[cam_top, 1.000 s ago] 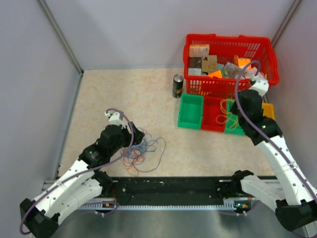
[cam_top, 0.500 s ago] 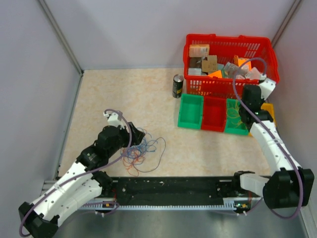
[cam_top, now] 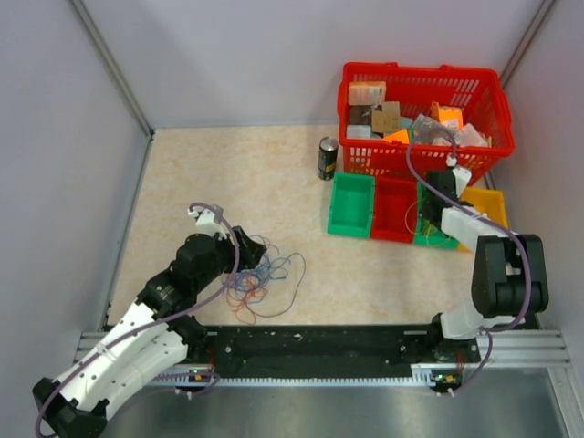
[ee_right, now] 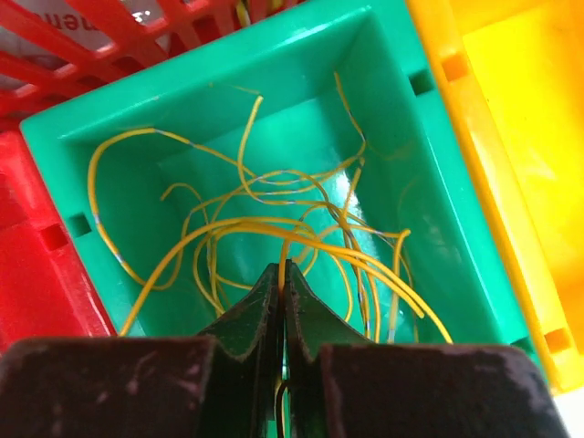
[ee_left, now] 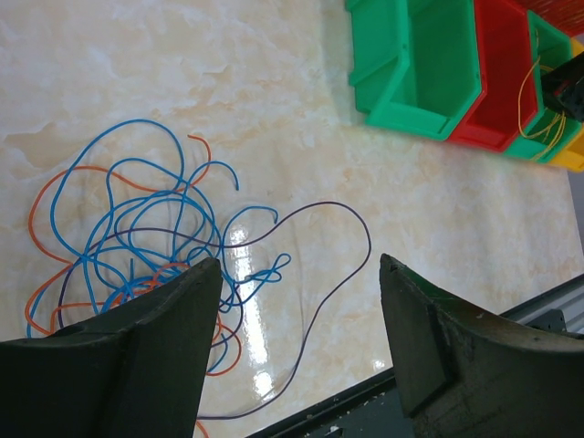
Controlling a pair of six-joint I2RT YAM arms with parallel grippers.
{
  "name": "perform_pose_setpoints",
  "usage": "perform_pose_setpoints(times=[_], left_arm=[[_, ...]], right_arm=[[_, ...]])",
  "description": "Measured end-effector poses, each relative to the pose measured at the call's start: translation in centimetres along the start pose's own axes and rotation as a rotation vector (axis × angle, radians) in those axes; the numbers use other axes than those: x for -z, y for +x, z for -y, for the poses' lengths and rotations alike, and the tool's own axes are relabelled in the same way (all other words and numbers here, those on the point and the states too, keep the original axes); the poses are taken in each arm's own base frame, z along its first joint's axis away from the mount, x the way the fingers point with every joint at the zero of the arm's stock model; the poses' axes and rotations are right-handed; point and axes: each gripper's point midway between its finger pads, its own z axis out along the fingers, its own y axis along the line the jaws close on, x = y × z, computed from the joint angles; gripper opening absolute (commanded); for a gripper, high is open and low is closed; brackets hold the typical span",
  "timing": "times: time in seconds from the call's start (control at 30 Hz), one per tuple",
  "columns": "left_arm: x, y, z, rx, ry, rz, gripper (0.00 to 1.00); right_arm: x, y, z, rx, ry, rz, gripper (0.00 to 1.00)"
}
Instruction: Untangle the cables
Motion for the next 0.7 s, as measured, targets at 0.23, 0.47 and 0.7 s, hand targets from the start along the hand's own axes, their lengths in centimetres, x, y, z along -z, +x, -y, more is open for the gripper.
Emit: perform_pose_setpoints(times=[0.23,0.47,0.7], left_arm=[[0.0,0.3,0.1,0.005,0.006,-0.015,0.75],[-0.1,0.6,0.2,0.013,0.017,-0.021,0.75],[-1.1,1.7,0.0,0.014,0.014,-0.061,0.75]], right_arm=[[0.0,-3.1,-1.1,0.048,-0.038,0.074,0.54],[2.7,-3.1,-0.8,0.060,-0.069,-0.014,0.81],[9.8,-5.4,-1.2,-0.004,-0.236,0.086,0.82]])
